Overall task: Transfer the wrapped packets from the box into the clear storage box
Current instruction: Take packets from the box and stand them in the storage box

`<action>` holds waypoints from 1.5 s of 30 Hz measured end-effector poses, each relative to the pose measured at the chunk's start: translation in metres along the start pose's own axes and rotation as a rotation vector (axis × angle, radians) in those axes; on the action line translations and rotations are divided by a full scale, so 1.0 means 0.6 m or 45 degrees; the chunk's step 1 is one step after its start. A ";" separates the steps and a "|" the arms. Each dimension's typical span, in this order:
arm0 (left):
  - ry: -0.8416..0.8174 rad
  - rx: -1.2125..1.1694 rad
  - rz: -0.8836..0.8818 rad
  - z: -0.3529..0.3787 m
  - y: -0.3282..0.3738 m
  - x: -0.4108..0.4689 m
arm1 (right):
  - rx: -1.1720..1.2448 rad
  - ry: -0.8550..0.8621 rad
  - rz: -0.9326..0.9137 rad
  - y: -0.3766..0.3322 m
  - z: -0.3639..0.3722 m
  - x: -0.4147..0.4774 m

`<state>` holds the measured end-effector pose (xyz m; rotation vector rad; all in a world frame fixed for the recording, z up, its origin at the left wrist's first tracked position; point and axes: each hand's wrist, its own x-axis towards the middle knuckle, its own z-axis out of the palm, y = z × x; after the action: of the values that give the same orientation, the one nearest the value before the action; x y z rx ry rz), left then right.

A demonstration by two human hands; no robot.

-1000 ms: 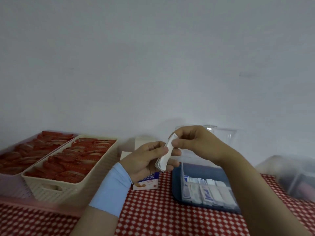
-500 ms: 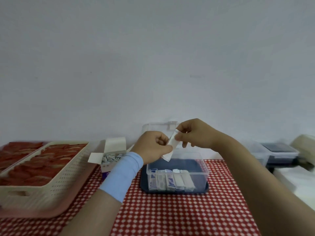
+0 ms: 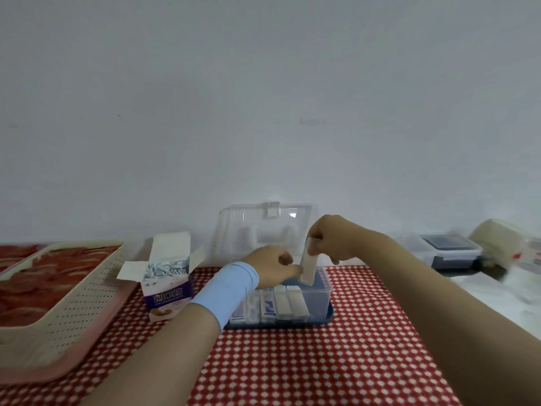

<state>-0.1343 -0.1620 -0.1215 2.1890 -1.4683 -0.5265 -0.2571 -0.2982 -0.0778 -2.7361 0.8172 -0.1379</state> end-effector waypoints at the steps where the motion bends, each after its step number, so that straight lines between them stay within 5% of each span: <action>1: -0.059 0.047 -0.005 0.001 -0.004 0.000 | -0.047 -0.045 0.012 -0.002 0.008 0.002; 10: -0.359 0.345 0.049 0.027 -0.008 0.004 | -0.302 -0.404 0.150 -0.018 0.056 0.027; 18: -0.330 0.467 0.025 0.051 -0.022 0.017 | -0.689 -0.302 0.220 -0.027 0.098 0.050; 45: -0.424 0.554 0.088 0.059 -0.023 0.026 | -0.856 -0.137 0.205 -0.026 0.130 0.035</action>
<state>-0.1372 -0.1775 -0.1594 2.4497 -1.9829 -0.6169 -0.2182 -0.2785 -0.1474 -3.2181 1.2248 0.3843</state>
